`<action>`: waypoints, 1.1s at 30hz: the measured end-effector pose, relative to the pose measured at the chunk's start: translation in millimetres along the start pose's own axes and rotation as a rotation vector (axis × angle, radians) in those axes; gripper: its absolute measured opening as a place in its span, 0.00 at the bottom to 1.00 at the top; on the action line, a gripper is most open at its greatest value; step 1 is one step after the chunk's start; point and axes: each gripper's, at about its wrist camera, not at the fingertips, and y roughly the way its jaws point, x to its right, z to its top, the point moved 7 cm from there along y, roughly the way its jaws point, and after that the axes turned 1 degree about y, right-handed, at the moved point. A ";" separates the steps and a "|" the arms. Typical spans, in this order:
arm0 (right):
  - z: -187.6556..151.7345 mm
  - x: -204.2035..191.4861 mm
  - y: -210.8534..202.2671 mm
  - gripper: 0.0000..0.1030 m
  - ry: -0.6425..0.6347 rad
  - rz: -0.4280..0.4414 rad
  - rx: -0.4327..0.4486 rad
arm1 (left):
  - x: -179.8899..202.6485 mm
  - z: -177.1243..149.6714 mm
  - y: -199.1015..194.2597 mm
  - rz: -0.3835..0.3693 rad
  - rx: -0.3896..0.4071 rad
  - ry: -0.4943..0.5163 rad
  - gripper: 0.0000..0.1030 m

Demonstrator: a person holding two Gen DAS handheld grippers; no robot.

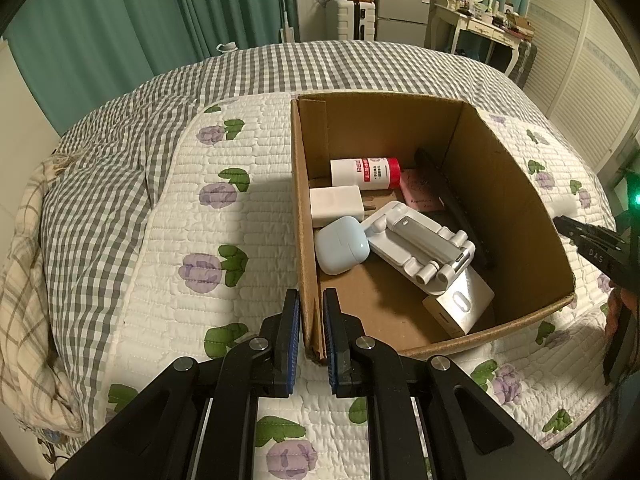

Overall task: Organize rigid objects
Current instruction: 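Grasp the white cylindrical plug device with the right gripper and lift it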

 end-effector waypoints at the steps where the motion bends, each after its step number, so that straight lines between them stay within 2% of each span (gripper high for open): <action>1: 0.5 0.6 1.7 0.32 0.004 0.005 -0.003 | -0.5 -0.4 -0.1 0.000 0.000 0.000 0.11; 2: 0.5 0.7 3.8 0.47 0.008 0.009 -0.005 | -0.7 -0.7 -0.1 0.000 -0.001 0.000 0.11; 8: 0.5 4.2 20.4 0.50 0.050 -0.005 -0.026 | -0.8 -0.7 -0.1 0.000 0.000 -0.001 0.11; 10: -3.0 7.9 26.1 0.59 0.052 -0.036 -0.056 | -0.8 -0.9 -0.1 0.000 0.000 -0.001 0.11; 13: -8.1 7.4 25.3 0.66 0.026 -0.034 -0.071 | -0.5 -0.5 -0.1 0.000 0.001 0.000 0.11; 15: -11.7 3.0 24.7 0.79 -0.009 -0.006 -0.095 | -0.5 -0.1 -0.1 -0.002 0.000 -0.001 0.11; 18: -17.5 -3.8 28.7 0.85 -0.093 -0.002 -0.138 | -0.3 0.2 0.2 -0.001 0.001 -0.001 0.11; 22: -21.2 -8.8 37.0 0.85 -0.197 -0.052 -0.171 | -0.8 -0.7 0.1 -0.001 0.001 -0.002 0.11; 26: -23.3 -6.5 50.8 0.85 -0.318 -0.162 -0.199 | -1.0 -0.9 0.1 -0.002 0.000 -0.003 0.11; 28: -24.2 -1.5 58.5 0.79 -0.348 -0.204 -0.212 | 0.1 -0.1 0.4 -0.003 0.000 -0.002 0.11; 31: -21.7 5.9 62.0 0.75 -0.314 -0.172 -0.213 | 0.5 0.3 0.6 -0.004 0.000 -0.001 0.11; 33: -19.4 6.3 58.6 0.65 -0.310 -0.163 -0.193 | 1.0 0.5 0.8 -0.005 -0.001 -0.003 0.11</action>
